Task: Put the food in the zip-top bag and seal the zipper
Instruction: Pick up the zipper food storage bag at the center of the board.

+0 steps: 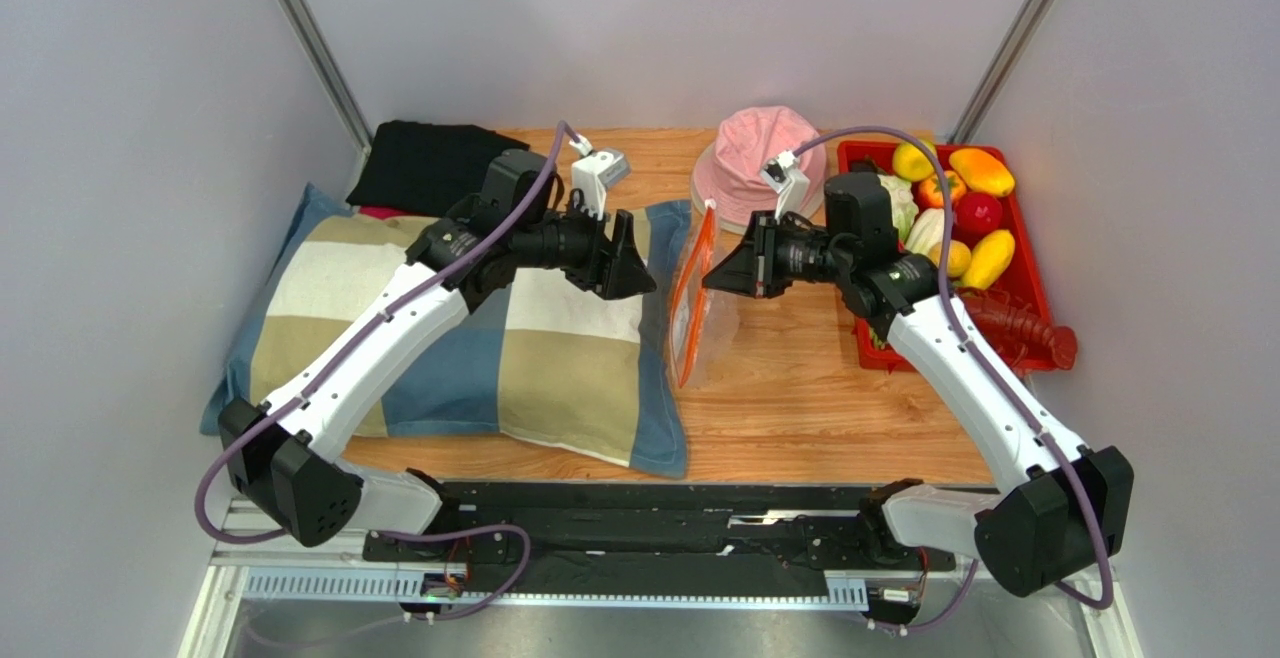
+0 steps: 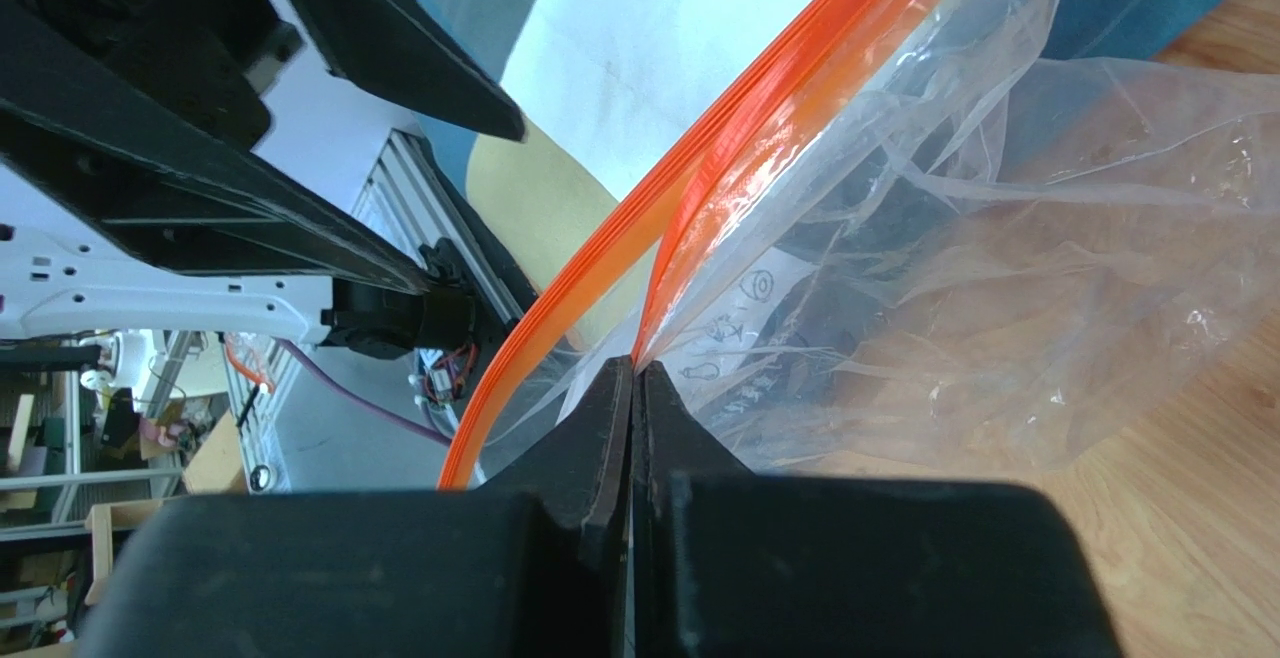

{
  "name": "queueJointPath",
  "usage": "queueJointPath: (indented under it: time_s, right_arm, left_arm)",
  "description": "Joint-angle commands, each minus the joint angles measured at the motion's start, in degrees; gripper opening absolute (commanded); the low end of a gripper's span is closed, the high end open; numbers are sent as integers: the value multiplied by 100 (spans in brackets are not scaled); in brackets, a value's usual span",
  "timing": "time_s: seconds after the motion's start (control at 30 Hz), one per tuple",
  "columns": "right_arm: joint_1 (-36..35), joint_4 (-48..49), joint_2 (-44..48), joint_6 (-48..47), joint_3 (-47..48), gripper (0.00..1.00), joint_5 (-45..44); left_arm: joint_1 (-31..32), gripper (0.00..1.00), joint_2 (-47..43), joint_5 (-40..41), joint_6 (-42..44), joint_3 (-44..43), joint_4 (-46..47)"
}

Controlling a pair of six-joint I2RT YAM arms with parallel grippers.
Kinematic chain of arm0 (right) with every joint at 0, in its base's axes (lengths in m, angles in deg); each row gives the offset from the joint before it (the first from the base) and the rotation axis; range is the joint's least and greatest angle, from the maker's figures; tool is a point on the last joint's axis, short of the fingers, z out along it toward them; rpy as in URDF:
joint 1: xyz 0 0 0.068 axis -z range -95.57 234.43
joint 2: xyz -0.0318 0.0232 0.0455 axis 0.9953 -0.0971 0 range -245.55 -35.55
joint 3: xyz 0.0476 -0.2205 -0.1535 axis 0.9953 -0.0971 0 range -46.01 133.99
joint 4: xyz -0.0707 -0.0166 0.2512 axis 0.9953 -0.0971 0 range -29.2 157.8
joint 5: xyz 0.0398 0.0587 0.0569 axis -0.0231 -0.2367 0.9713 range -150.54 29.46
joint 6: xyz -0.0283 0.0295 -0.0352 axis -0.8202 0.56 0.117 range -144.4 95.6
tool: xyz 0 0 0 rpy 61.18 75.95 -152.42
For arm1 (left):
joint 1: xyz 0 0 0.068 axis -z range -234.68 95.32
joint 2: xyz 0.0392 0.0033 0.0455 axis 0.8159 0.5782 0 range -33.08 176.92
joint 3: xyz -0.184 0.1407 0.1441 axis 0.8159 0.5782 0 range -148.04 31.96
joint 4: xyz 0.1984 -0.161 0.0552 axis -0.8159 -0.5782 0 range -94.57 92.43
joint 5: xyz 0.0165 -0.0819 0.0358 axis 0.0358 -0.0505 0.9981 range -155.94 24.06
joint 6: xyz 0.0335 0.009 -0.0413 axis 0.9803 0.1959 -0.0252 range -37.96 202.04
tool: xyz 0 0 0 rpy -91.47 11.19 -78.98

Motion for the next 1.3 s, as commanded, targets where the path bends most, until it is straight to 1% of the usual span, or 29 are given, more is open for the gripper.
queueJointPath:
  time_s: [0.0, 0.1, 0.2, 0.33, 0.47, 0.6, 0.63, 0.7, 0.83, 1.0, 1.1, 1.17, 1.27]
  right_arm:
    - [31, 553, 208, 183, 55, 0, 380]
    - [23, 491, 225, 7, 11, 0, 434]
    - [23, 324, 269, -257, -6, 0, 539]
    - [49, 193, 383, -398, -94, 0, 416]
    - [75, -1, 515, -801, -173, 0, 408]
    - [67, 122, 507, -715, -288, 0, 258]
    - [67, 174, 507, -706, -288, 0, 258]
    - [67, 314, 515, -679, -375, 0, 258]
    - [67, 640, 445, -434, -402, 0, 337]
    - [67, 693, 436, -346, -323, 0, 512]
    - [67, 781, 463, -231, -366, 0, 688]
    - [75, 798, 498, -213, -384, 0, 706]
    - [93, 790, 542, -222, -411, 0, 688]
  left_arm:
    - [178, 65, 180, -127, -273, -191, 506]
    - [460, 63, 435, 92, -255, -384, 524]
    - [653, 64, 505, 214, -160, -342, 567]
    - [671, 64, 681, 119, -203, -526, 375]
    - [662, 63, 594, 399, 42, -710, 269]
    - [645, 61, 637, 628, 44, -1166, -29]
    - [645, 61, 733, 637, 43, -1272, -274]
    - [662, 62, 822, 559, -35, -1448, -399]
    - [715, 62, 936, 558, -115, -1423, -408]
    - [785, 61, 1068, 725, -141, -1317, -426]
    - [785, 59, 1173, 770, -159, -1335, -426]
    - [785, 54, 1226, 769, -185, -1343, -426]
    - [786, 52, 1314, 839, -150, -1335, -505]
